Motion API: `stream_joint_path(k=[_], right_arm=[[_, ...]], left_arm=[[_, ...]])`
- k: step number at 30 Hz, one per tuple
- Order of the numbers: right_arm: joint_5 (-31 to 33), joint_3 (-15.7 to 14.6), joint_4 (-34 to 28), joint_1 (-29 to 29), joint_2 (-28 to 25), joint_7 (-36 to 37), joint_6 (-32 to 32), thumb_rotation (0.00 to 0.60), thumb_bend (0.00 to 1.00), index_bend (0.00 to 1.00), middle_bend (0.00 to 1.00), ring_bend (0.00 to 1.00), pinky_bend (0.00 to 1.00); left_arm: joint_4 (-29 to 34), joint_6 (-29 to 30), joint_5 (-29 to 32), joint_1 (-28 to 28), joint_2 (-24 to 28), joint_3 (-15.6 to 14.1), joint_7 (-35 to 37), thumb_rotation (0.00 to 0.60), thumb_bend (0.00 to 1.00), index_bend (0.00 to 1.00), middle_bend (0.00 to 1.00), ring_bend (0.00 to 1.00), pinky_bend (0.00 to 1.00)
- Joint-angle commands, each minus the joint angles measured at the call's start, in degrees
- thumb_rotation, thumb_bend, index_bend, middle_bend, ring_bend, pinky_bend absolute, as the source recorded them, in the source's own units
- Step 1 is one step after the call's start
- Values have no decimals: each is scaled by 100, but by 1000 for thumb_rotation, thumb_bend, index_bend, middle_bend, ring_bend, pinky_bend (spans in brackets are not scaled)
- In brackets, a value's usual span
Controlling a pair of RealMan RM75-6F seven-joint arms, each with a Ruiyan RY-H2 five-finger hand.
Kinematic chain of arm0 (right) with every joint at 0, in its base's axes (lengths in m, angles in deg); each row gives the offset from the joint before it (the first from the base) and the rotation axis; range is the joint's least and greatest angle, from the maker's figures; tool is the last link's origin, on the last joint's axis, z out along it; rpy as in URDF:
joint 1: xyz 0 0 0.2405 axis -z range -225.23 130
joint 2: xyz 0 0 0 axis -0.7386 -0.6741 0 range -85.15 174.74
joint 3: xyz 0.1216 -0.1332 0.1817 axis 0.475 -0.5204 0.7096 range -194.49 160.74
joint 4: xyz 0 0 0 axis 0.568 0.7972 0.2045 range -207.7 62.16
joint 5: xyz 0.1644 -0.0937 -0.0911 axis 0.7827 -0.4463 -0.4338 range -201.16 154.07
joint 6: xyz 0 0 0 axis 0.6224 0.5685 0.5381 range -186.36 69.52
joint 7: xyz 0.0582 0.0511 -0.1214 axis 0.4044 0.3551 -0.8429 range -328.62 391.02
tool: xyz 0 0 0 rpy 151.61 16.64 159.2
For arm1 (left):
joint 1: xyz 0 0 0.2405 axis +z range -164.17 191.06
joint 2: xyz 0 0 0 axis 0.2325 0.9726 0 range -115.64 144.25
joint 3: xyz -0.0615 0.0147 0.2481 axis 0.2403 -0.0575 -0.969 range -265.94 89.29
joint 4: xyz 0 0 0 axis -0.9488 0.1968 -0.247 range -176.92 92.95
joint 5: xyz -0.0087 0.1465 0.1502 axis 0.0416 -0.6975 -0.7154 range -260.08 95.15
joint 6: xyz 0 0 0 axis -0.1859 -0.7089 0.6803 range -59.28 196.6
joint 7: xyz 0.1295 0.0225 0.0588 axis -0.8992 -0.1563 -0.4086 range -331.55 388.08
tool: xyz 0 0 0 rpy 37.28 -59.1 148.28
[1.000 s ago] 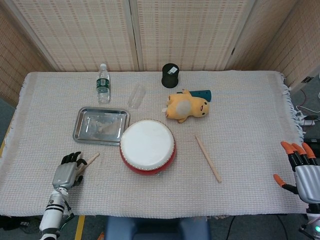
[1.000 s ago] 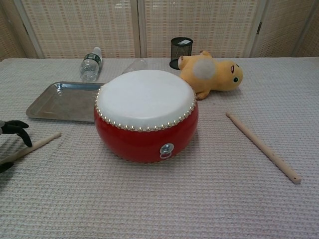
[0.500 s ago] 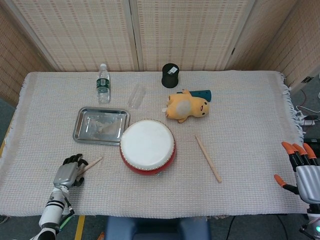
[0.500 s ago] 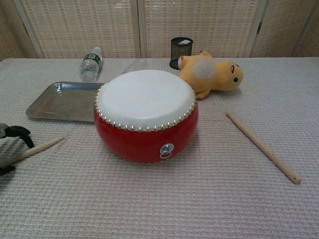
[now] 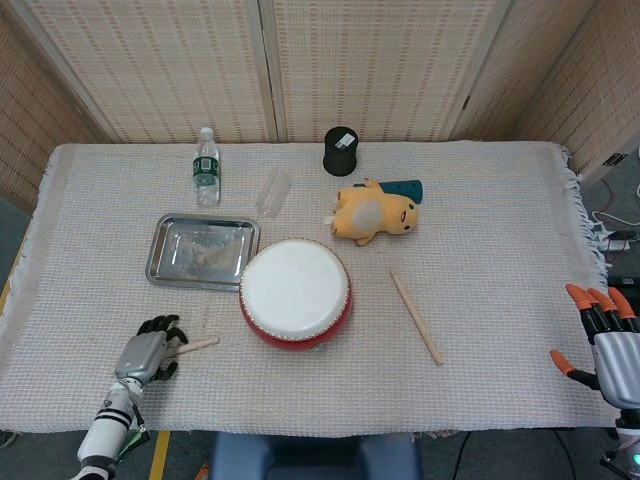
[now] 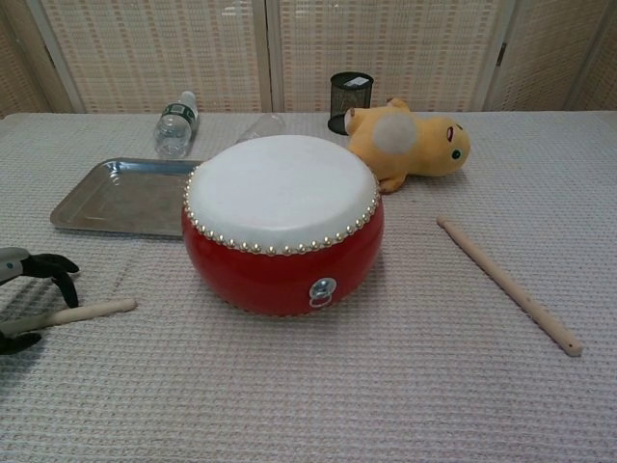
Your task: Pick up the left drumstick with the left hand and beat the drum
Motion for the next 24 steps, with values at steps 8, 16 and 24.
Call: stream_joint_path(k=[8, 16, 24], right_arm=[[30, 8, 5, 4, 0, 7, -17, 600, 210, 0, 120, 0, 1], [49, 5, 13, 24, -2, 29, -14, 600, 210, 0, 120, 0, 1], [69, 11, 19, 33, -5, 34, -19, 600, 210, 0, 120, 0, 1]], left_arm=[[-323, 328, -220, -11, -441, 57, 28, 600, 346, 397, 86, 0, 14], [-501, 331, -104, -100, -717, 91, -109, 600, 345, 436, 103, 0, 18], [-734, 498, -223, -58, -959, 151, 40, 600, 347, 484, 135, 5, 32]])
